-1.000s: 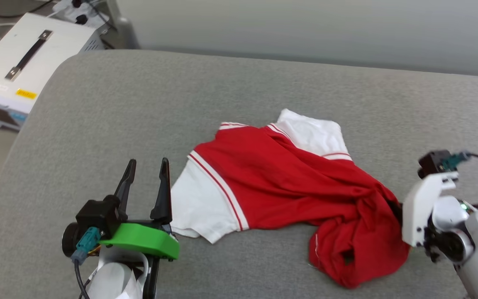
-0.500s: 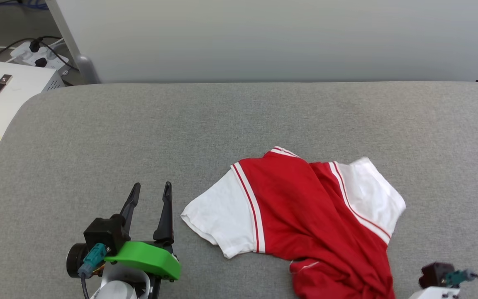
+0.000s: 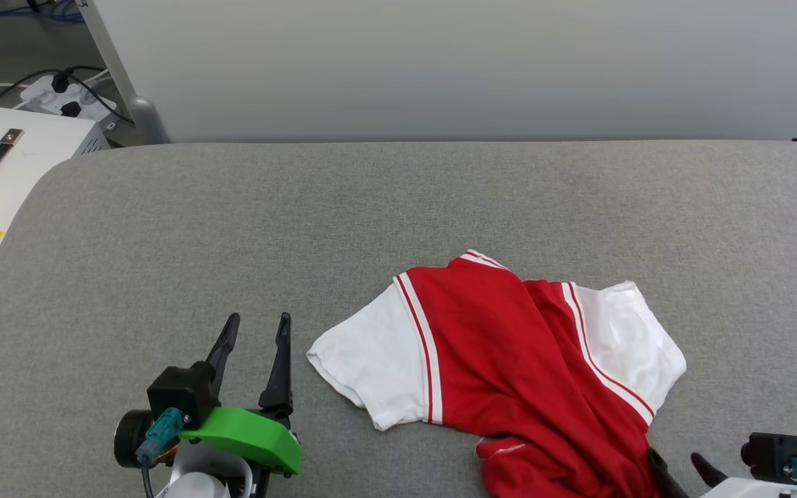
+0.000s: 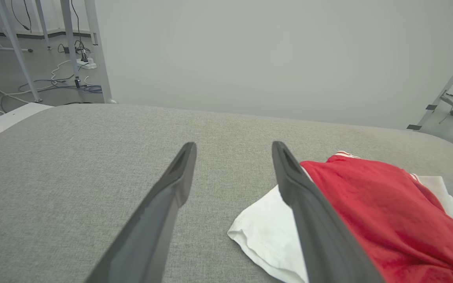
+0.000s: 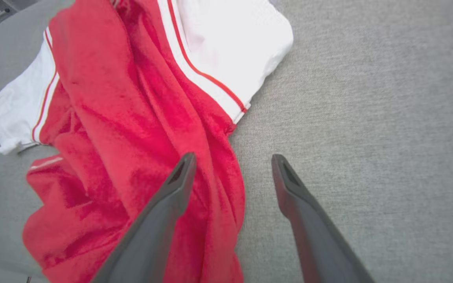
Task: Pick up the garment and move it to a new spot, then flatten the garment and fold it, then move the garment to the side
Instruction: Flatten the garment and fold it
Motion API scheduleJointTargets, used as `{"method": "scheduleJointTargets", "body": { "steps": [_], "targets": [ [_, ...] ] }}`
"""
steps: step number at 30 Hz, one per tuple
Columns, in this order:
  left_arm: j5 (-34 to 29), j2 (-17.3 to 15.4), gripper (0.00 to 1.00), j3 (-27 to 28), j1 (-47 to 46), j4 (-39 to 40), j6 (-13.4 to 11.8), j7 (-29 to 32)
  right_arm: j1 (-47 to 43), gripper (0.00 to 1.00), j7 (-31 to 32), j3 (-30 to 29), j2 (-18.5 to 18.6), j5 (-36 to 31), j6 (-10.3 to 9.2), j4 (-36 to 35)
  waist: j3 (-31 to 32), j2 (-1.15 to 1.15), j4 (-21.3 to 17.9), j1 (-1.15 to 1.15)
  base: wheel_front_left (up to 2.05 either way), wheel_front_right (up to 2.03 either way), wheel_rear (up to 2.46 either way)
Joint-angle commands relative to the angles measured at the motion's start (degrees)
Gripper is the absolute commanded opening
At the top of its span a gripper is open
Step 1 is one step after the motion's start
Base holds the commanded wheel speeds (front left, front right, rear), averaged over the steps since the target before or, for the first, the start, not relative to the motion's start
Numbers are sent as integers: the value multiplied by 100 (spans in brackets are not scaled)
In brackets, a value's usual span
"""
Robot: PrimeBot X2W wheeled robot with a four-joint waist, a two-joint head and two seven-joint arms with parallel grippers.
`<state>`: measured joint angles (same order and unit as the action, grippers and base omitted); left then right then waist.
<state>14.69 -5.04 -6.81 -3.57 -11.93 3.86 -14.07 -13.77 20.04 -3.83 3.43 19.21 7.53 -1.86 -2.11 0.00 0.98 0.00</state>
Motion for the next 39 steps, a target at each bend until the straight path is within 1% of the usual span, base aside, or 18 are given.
{"method": "scheduleJointTargets", "body": {
  "steps": [1, 7, 10, 13, 15, 17, 21, 24, 28, 31, 34, 37, 39],
  "targets": [
    [48, -19, 100, 2, 85, 2, 28, 9, 111, 100, -235, -56, -28, -62, -4, -57, 0, 0, 12, 0, 0, 0, 0],
    [88, -31, 100, 10, 50, 12, -8, 6, 373, 100, -1222, -389, -43, -326, -4, -120, -35, 0, 29, 0, 0, 0, 0],
    [105, -31, 100, 23, 10, 31, -34, -1, 600, 100, -1369, -476, -12, -449, -4, -23, -93, 0, 29, 0, 0, 0, 0],
    [126, -26, 100, 36, -67, 52, -59, -10, 1005, 100, -1319, -526, 166, -396, -4, 192, -196, 0, 35, 0, 0, 0, 0],
    [141, -16, 100, 43, -124, 66, -75, -20, 1303, 100, -1176, -560, 343, -327, -4, 368, -263, 0, 62, 0, 0, 0, 0],
    [151, -5, 100, 41, -205, 91, -84, -31, 1623, 100, -884, -545, 584, -237, -4, 568, -385, 0, 110, 0, 0, 0, 0],
    [165, 19, 100, 18, -372, 121, -72, -54, 2250, 100, 153, -312, 1071, 99, -4, 988, -638, 0, 213, 0, 0, 0, 0],
    [165, 46, 100, -52, -532, 111, -32, -69, 2674, 100, 1044, 19, 1489, 543, -4, 1251, -854, 0, 353, 0, 0, 0, 0],
    [158, 80, 100, -164, -759, 77, 29, -81, 3160, 100, 1797, 416, 1934, 980, -4, 1454, -1127, 0, 525, 0, 0, 0, 0],
    [147, 100, 100, -225, -892, 53, 60, -87, 3487, 100, 2034, 706, 2126, 1131, -4, 1630, -1306, 0, 608, 0, 0, 0, 0],
    [147, 121, 100, -265, -1026, 37, 84, -90, 3810, 100, 2125, 1021, 2271, 1232, -4, 1886, -1465, 0, 680, 0, 0, 0, 0],
    [153, 141, 100, -271, -1112, 47, 103, -91, 4065, 100, 2076, 1289, 2331, 1379, -4, 2163, -1575, 0, 728, 0, 0, 0, 0],
    [156, 155, 100, -277, -1139, 42, 114, -91, 4134, 100, 2149, 1480, 2336, 1506, -4, 2413, -1618, 0, 758, 0, 0, 0, 0]
  ]
}}
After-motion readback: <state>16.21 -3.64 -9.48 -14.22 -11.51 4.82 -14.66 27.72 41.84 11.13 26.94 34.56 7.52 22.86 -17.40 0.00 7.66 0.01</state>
